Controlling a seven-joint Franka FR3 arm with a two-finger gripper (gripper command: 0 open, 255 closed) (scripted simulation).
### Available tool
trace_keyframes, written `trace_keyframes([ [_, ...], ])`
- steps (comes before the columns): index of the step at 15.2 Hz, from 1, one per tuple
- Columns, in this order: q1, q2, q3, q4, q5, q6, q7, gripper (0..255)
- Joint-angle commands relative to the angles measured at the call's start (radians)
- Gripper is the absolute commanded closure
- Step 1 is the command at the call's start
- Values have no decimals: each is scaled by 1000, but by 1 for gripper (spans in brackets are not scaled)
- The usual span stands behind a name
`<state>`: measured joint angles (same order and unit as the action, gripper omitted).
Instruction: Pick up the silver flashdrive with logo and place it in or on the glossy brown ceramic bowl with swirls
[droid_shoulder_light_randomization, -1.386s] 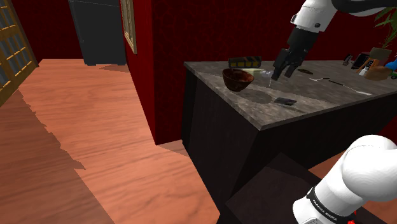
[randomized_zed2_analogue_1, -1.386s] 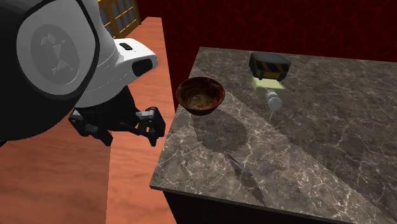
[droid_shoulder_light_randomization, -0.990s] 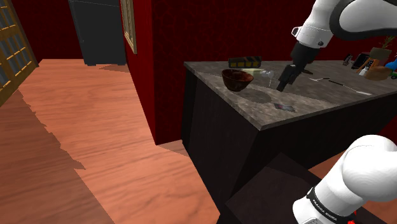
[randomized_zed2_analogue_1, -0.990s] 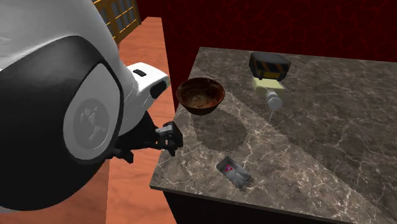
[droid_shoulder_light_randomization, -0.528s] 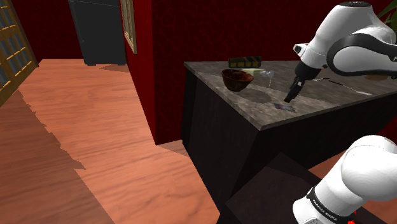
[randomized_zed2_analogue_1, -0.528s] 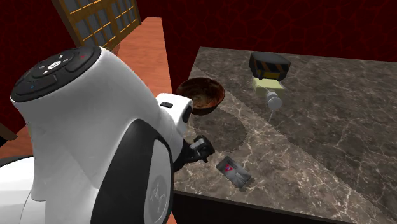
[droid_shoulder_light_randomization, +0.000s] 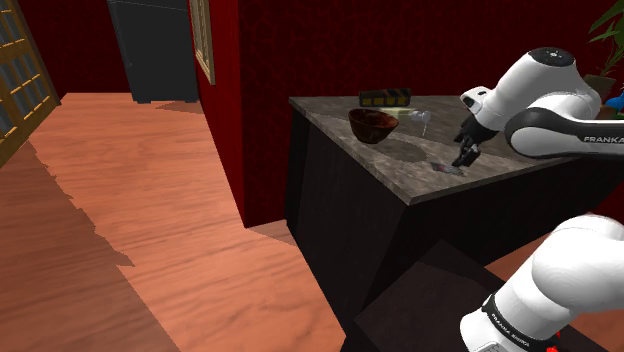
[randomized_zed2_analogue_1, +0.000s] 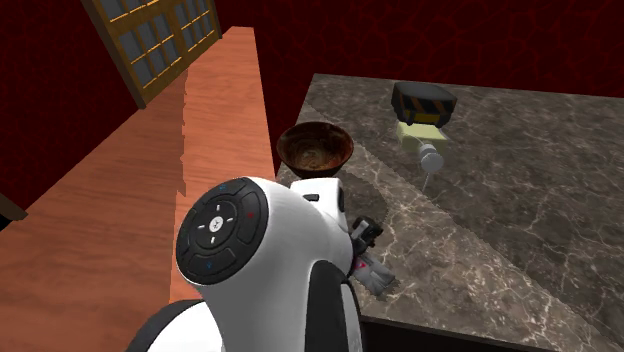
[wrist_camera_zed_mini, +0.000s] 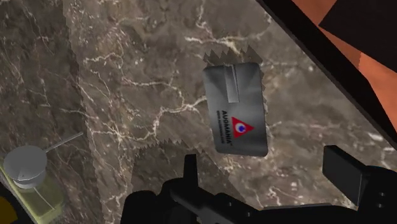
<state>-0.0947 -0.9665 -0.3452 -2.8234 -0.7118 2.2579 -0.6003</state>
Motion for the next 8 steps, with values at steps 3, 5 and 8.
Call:
trace_keyframes([
  [3, -27, 54, -78, -4, -109, 128, -70, 0],
  [5, -33, 89, -93, -6, -130, 167, -59, 0],
  [8, -42, 144, -116, -6, -163, 226, -40, 0],
])
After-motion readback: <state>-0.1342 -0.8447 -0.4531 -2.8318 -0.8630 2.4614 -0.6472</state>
